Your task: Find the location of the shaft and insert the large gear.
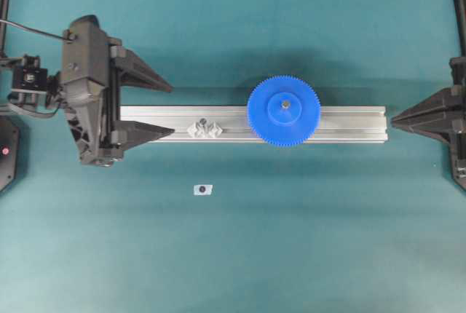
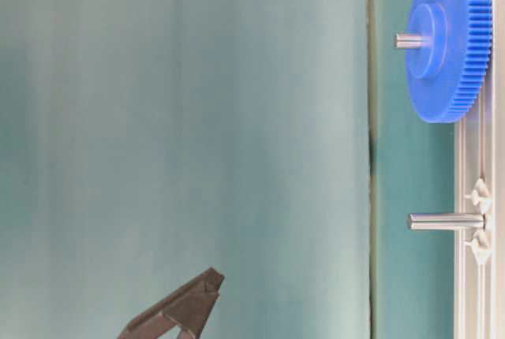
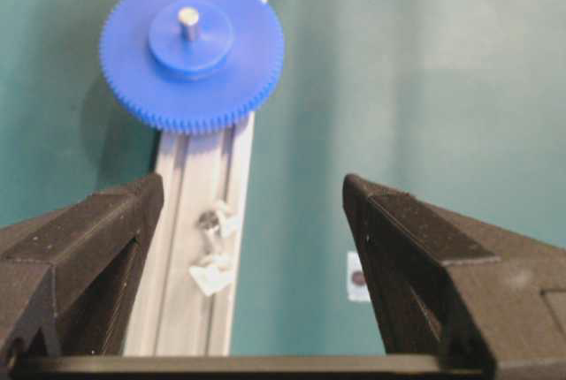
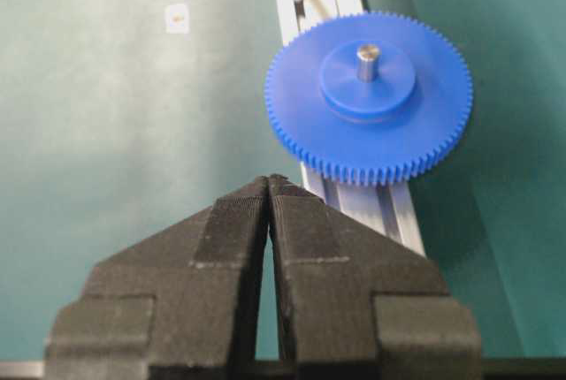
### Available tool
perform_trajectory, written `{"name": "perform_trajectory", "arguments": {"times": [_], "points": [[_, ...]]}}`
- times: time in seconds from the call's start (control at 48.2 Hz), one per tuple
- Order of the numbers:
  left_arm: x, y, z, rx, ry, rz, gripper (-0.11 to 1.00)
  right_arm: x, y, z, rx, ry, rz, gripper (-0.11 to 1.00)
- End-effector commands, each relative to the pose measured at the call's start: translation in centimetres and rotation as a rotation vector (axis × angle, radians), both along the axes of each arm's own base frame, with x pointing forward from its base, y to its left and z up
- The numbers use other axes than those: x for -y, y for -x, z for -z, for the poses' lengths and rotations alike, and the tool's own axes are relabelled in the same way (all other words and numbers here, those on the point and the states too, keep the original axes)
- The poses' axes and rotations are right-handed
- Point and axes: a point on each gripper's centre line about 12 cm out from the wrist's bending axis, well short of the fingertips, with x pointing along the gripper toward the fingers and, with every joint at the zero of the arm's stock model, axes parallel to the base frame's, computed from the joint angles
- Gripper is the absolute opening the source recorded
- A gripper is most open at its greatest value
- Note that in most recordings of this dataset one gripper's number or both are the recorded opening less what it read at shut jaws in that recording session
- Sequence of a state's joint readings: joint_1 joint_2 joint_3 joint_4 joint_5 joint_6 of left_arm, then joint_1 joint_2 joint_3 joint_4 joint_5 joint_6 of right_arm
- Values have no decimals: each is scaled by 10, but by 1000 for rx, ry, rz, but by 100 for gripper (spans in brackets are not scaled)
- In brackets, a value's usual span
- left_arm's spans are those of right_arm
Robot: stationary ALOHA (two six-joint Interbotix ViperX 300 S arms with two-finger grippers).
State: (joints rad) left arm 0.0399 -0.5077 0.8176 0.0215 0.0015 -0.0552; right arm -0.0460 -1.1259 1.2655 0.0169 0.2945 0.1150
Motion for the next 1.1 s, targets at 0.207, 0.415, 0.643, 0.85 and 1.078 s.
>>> {"name": "perform_trajectory", "arguments": {"times": [0.207,0.415,0.643,0.85,1.078], "points": [[2,10,-8,41,-4,6,83,0,-1,-3,13,-12,7,10],[2,17,-6,41,-4,6,83,0,-1,-3,14,-14,7,10],[2,22,0,32,-3,5,83,0,-1,-3,16,-13,7,10],[2,26,2,29,-4,6,83,0,0,-2,16,-15,7,10],[2,27,4,27,-4,6,83,0,1,-2,21,-15,7,10]]}}
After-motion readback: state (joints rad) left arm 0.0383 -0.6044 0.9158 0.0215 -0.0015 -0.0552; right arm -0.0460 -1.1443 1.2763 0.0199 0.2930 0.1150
